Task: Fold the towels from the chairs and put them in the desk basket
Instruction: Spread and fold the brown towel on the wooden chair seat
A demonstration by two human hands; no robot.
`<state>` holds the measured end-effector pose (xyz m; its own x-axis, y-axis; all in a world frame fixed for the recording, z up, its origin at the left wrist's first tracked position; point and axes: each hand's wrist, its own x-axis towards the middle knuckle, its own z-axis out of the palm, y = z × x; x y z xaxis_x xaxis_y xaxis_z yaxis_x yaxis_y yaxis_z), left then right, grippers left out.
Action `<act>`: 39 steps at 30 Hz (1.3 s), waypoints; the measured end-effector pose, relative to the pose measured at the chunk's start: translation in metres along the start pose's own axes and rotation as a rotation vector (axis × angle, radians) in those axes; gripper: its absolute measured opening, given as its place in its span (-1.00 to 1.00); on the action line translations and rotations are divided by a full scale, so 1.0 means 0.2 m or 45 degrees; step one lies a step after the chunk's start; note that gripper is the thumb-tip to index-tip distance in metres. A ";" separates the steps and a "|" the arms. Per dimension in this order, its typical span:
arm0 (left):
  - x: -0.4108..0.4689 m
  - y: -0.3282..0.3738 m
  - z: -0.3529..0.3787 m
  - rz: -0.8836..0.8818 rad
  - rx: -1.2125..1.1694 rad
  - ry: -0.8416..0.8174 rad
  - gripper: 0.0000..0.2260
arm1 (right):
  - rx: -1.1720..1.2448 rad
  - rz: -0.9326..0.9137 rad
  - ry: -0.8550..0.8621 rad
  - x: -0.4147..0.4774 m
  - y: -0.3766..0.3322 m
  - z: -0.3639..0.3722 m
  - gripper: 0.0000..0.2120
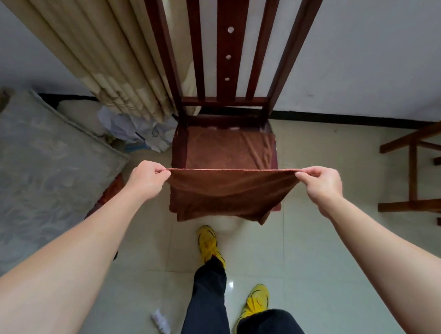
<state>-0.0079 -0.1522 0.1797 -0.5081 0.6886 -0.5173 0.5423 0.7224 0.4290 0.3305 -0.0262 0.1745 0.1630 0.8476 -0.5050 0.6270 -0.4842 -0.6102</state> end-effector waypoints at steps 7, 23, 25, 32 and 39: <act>0.54 0.13 0.06 0.018 -0.160 0.091 -0.83 | -0.047 0.014 0.068 0.44 -0.12 0.19 -0.85; 1.50 0.05 0.63 0.100 0.154 0.185 -0.83 | -0.325 -0.094 0.044 1.29 0.06 0.71 -0.87; 1.53 0.05 0.66 0.195 0.279 0.202 -0.83 | -0.398 -0.207 -0.002 1.34 0.06 0.73 -0.91; 1.56 0.13 0.67 0.140 0.247 0.146 -0.93 | -0.683 -0.378 -0.152 1.43 0.05 0.76 -0.72; 1.51 0.09 0.60 0.019 -0.044 0.182 -0.95 | -0.503 -0.395 -0.093 1.40 0.05 0.73 -0.90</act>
<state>-0.0713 0.0624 -0.0577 -0.5916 0.6996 -0.4007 0.5284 0.7118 0.4628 0.2704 0.1745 -0.0615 -0.1210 0.9143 -0.3865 0.8802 -0.0811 -0.4676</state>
